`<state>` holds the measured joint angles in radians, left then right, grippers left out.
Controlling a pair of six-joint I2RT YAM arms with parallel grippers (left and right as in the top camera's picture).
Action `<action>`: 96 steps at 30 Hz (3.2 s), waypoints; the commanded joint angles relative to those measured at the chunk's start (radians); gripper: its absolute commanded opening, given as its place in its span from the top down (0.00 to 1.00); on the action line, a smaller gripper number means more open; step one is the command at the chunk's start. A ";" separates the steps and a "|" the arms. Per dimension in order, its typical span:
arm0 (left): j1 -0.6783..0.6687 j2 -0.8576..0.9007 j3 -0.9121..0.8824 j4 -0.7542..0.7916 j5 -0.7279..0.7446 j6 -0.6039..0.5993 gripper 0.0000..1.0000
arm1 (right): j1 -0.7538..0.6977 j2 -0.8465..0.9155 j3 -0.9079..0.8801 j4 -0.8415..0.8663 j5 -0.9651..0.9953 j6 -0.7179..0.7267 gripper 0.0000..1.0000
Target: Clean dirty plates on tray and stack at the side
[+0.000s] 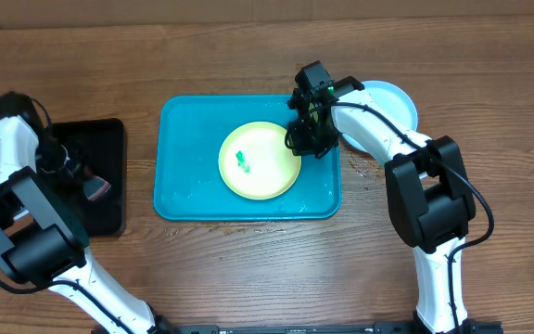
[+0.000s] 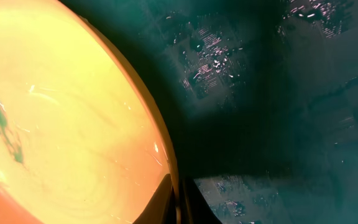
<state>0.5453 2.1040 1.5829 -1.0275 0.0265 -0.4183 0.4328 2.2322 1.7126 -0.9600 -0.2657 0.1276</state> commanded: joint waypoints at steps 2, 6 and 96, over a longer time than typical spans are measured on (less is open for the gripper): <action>0.004 -0.003 -0.066 0.045 0.015 -0.001 0.49 | 0.005 0.003 -0.005 0.005 -0.009 0.003 0.96; 0.005 -0.004 -0.063 0.047 0.015 -0.001 0.67 | 0.005 0.003 -0.005 0.005 -0.009 0.003 0.95; -0.776 0.057 0.195 -0.089 0.150 0.061 0.96 | 0.108 0.003 -0.091 0.238 0.209 0.322 0.92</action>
<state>-0.2314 2.1223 1.7920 -1.1206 0.2317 -0.3004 0.5640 2.2246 1.6474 -0.7147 -0.1081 0.4202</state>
